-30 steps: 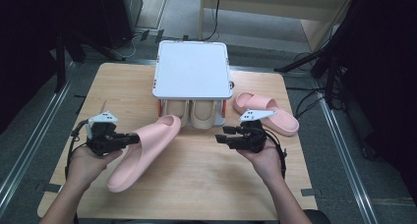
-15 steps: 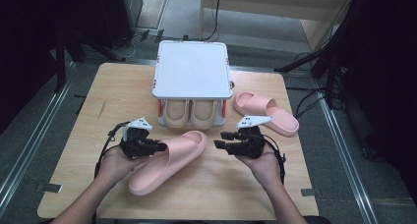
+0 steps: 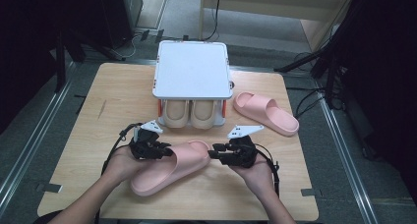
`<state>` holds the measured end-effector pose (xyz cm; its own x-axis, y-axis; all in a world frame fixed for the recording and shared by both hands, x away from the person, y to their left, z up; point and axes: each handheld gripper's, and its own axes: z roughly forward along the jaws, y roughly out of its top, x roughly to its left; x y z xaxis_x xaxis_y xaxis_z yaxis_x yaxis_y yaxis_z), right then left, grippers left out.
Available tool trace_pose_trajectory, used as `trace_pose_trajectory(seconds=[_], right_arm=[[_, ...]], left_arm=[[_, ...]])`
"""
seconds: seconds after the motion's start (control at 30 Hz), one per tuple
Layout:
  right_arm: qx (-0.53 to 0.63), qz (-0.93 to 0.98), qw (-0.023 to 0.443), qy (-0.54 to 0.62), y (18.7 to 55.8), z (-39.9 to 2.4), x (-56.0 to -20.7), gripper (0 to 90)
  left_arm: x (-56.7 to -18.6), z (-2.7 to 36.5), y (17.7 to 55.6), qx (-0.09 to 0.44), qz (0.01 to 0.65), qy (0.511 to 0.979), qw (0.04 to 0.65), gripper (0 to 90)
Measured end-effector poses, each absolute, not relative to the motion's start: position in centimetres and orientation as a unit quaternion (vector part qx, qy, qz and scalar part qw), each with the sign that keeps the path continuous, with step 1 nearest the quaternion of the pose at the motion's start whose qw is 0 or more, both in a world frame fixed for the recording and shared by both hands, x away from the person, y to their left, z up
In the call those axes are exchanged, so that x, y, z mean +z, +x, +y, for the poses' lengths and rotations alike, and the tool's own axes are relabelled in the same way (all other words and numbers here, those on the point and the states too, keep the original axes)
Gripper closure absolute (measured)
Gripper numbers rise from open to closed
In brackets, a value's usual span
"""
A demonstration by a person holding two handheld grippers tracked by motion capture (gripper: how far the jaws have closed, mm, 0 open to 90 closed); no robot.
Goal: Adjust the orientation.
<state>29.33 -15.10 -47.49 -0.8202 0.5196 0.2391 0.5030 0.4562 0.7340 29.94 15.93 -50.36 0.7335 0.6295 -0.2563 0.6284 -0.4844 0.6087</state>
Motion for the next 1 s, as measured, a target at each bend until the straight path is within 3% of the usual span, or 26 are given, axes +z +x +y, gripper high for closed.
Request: trace_pose_trajectory(seconds=[0.2,0.33,0.47,0.6,0.8,1.0], right_arm=[[0.422,0.859,0.001,0.291,28.8,-14.4,-47.9,73.3],[0.421,0.86,-0.001,0.288,28.6,-14.2,-48.1,76.8],[0.424,0.858,-0.006,0.289,28.3,-13.9,-48.3,81.3],[0.426,0.859,-0.017,0.284,27.8,-13.4,-48.6,87.8],[0.412,0.869,-0.044,0.272,26.5,-12.0,-49.7,90.0],[0.388,0.878,-0.036,0.277,26.4,-11.1,-50.8,90.0]], left_arm=[[-49.8,16.5,29.6,-0.027,0.349,0.869,0.35,56.5],[-48.9,18.0,29.3,-0.045,0.344,0.861,0.373,54.0],[-48.2,19.4,29.5,-0.044,0.349,0.85,0.392,69.2],[-48.0,20.1,29.8,-0.042,0.354,0.845,0.399,78.8],[-49.5,19.1,30.9,-0.027,0.362,0.854,0.372,80.3],[-50.3,18.5,31.5,-0.035,0.358,0.859,0.363,80.3]])
